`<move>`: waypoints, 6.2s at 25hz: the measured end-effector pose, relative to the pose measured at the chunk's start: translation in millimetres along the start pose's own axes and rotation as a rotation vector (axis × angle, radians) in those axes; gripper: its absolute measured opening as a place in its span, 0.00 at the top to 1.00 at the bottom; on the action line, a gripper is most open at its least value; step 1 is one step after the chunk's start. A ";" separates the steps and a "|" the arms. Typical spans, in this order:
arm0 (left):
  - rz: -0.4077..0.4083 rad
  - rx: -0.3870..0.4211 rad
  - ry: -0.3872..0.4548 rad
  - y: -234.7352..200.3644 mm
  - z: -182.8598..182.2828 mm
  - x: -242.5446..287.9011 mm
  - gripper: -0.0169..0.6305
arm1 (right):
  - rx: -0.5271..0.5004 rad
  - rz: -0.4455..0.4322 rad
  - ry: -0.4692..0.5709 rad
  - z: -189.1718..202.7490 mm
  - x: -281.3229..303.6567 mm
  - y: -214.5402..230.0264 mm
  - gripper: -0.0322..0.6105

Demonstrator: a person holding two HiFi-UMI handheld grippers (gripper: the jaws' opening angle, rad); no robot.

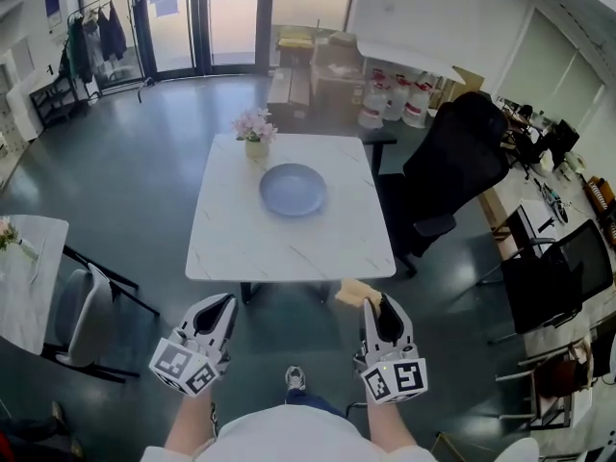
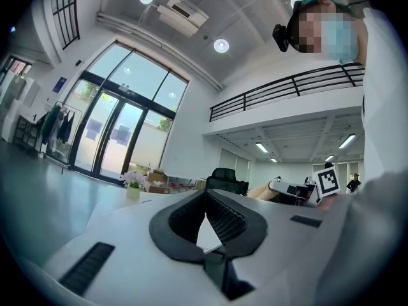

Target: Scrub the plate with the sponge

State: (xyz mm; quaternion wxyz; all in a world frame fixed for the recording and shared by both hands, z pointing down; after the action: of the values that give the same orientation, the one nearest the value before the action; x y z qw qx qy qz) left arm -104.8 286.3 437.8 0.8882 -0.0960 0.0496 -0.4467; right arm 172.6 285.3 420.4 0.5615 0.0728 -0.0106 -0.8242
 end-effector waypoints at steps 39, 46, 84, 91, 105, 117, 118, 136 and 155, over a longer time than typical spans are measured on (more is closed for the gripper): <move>-0.076 -0.039 0.003 -159.9 -25.4 160.7 0.92 | 0.025 -0.049 -0.045 32.0 215.3 58.3 0.77; -0.025 -0.033 -0.003 -199.6 -38.5 203.3 0.92 | 0.015 -0.016 -0.030 32.0 265.9 60.5 0.76; 0.045 -0.006 -0.133 -273.5 -17.4 361.4 0.92 | 0.016 -0.002 -0.080 62.2 397.5 122.0 0.77; 0.040 -0.069 -0.170 -287.7 11.4 384.2 0.92 | 0.013 0.005 -0.114 76.2 409.7 131.3 0.76; -0.027 -0.239 -0.353 -324.0 84.6 406.0 0.92 | 0.019 0.003 -0.175 98.9 428.1 134.4 0.77; -0.123 -0.406 -0.524 -348.6 144.5 410.6 0.86 | 0.027 -0.001 -0.193 106.4 433.3 132.9 0.77; -0.125 -0.434 -0.538 -349.4 149.9 410.9 0.72 | 0.027 -0.002 -0.194 106.7 433.3 132.7 0.76; -0.146 -0.557 -0.754 -355.6 206.8 420.2 0.63 | 0.028 0.008 -0.204 106.5 430.1 138.7 0.77; -0.264 -0.708 -0.700 -366.6 219.1 417.0 0.91 | 0.015 0.011 -0.190 101.2 429.0 140.6 0.76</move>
State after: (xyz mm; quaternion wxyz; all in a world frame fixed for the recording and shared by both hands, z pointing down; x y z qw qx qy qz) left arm -105.5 -234.4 729.6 0.7007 -0.5399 -0.1150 -0.4521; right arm 135.3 -170.8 488.0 0.5620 -0.0016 -0.0706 -0.8241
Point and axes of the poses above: the fingertips, and each gripper's own axes: x forward along the fingers, y to its right, z out of its underside, the point moved 2 cm from there along -x, backward along the fingers, and after that the axes turned 1 degree about -y, right-handed, at the moved point
